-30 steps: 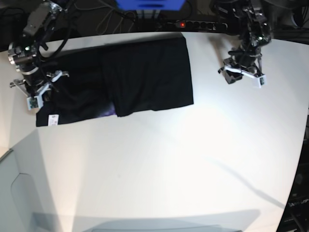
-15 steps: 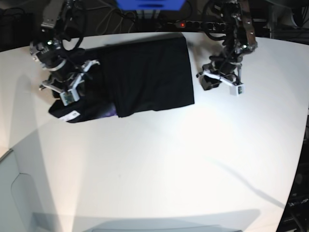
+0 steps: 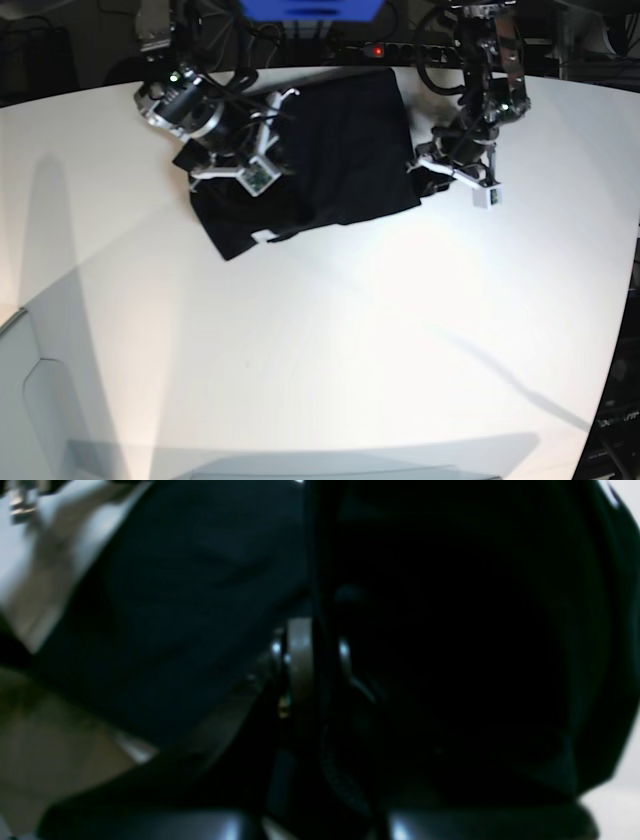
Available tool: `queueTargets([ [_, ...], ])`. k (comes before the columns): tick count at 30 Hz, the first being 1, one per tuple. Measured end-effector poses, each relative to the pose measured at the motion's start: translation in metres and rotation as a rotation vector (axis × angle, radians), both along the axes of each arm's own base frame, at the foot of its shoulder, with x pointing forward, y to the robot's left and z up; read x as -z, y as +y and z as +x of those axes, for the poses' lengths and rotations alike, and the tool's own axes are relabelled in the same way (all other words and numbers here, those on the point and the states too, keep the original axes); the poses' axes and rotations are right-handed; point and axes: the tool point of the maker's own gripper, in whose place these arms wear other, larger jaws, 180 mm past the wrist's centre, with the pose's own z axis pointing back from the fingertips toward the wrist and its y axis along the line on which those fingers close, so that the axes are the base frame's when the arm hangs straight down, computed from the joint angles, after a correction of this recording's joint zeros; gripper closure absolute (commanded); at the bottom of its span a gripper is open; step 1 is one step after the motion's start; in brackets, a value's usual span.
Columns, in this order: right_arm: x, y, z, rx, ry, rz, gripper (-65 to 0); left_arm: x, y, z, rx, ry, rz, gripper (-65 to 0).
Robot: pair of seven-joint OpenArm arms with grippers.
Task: Fold the T-shirt properly
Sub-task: 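Lift the strip end with the right gripper and fold it over the stack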
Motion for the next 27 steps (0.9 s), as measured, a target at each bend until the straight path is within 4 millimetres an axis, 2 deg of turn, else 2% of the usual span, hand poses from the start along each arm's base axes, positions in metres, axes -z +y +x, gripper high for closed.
queueTargets([
  [7,-0.014,0.067,-0.029,-0.2,-0.006,0.08,0.0,-0.001,-0.004,0.002,-0.006,-0.003,-0.013,-16.8],
  [12,-0.017,0.101,-0.03,-0.321,-0.029,0.108,0.0,-0.001,-0.004,0.002,-0.006,-0.005,-0.014,-17.0],
  [17,0.011,0.115,-0.027,-0.359,0.045,0.074,0.0,-0.001,-0.003,0.001,-0.007,-0.001,-0.012,-17.2],
  [21,0.012,0.119,-0.02,-0.364,0.043,0.078,0.0,-0.001,0.001,-0.002,-0.008,0.001,-0.003,-17.3],
  [24,0.011,0.119,-0.018,-0.363,0.038,0.079,0.0,-0.008,0.023,-0.013,-0.05,0.014,0.045,-17.3],
  [27,0.01,0.119,-0.014,-0.367,0.03,0.073,0.0,-0.024,0.041,-0.014,-0.084,-0.023,0.086,-19.6],
])
